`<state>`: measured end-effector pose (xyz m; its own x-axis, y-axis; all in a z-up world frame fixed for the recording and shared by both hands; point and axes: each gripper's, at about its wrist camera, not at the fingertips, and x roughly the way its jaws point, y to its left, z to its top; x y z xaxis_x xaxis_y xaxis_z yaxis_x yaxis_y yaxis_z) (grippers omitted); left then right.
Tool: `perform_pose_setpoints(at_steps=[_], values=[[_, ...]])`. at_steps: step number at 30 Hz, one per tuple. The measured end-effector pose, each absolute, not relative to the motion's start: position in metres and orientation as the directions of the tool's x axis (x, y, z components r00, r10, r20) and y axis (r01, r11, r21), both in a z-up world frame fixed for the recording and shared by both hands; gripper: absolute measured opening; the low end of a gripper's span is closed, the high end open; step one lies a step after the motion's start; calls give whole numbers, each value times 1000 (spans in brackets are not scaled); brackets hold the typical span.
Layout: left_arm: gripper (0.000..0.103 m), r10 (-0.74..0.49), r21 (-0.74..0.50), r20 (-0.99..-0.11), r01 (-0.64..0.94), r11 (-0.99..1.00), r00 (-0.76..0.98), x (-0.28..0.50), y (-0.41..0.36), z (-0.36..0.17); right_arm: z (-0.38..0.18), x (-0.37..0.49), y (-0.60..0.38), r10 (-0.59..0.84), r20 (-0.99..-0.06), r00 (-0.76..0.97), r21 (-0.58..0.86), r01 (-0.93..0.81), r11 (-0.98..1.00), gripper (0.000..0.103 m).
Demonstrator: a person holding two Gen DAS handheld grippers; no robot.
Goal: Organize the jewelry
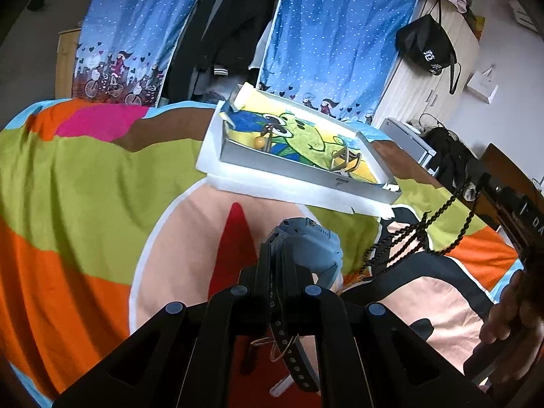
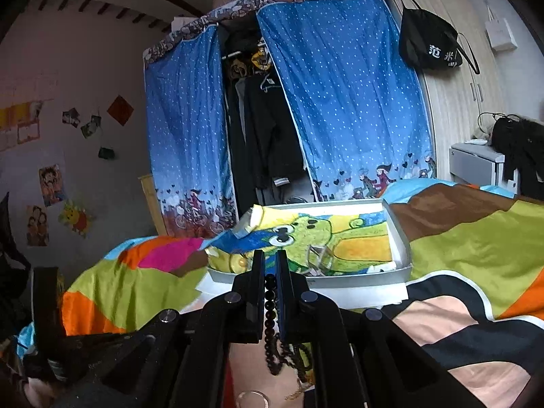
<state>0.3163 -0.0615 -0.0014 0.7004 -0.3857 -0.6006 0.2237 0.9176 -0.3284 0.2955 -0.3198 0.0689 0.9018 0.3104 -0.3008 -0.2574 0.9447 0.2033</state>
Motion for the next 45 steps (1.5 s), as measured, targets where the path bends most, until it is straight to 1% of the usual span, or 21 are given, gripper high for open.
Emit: perform_pose_setpoints(at_steps=[2,4,7,11,14,19,21,22,23,25,28,31,32,33,34,36,38,40,45], values=[[3,-387,-327,-607,226,918,694,319,-64,-4,63,301,-322,310,-334,890,200,-255,946,6],[3,-386,-327,-614,224,918,688,319,-67,-8,49,312,-322,312,-423,851,194,-251,948,6],[3,-391,-331,-627,224,917,674,317,-69,-17,13,327,-324,294,-564,771,197,-220,955,6],[3,-392,-328,-649,225,917,652,312,-71,-33,-23,339,-328,261,-690,675,189,-180,965,6],[3,-398,-336,-662,224,915,635,310,-71,-45,-46,346,-333,268,-756,597,219,-155,963,6],[3,-405,-353,-698,208,912,590,309,-67,-74,-70,349,-326,256,-820,511,204,-157,966,7],[3,-399,-356,-722,191,915,565,310,-65,-85,-81,350,-323,241,-847,473,187,-159,969,13],[3,-393,-356,-736,179,917,552,311,-65,-92,-86,350,-322,236,-862,450,181,-162,970,23],[3,-391,-360,-746,168,918,539,312,-64,-98,-91,347,-321,228,-874,429,174,-162,971,36],[3,-392,-369,-756,152,917,525,314,-61,-104,-100,341,-318,213,-892,400,154,-173,973,45],[3,-403,-387,-752,144,911,521,316,-60,-106,-102,336,-318,196,-894,403,135,-175,975,45],[3,-413,-398,-748,147,906,519,317,-60,-105,-96,336,-326,196,-873,448,140,-155,978,44],[3,-414,-398,-748,149,905,518,317,-60,-106,-94,338,-328,192,-867,460,135,-154,979,38],[3,-415,-395,-748,154,905,518,317,-61,-106,-94,340,-327,190,-865,464,129,-161,979,35],[3,-415,-391,-749,162,906,517,316,-62,-106,-96,342,-326,190,-866,463,124,-170,978,32],[3,-414,-384,-749,171,907,517,316,-65,-105,-99,350,-326,194,-869,456,127,-175,976,31],[3,-414,-380,-749,177,908,517,316,-66,-105,-105,355,-323,211,-873,440,141,-188,972,20],[3,-415,-377,-749,183,908,517,315,-67,-105,-108,359,-321,216,-873,436,145,-191,971,17],[3,-416,-379,-747,182,907,519,317,-69,-105,-102,357,-322,224,-857,464,147,-196,969,16]])
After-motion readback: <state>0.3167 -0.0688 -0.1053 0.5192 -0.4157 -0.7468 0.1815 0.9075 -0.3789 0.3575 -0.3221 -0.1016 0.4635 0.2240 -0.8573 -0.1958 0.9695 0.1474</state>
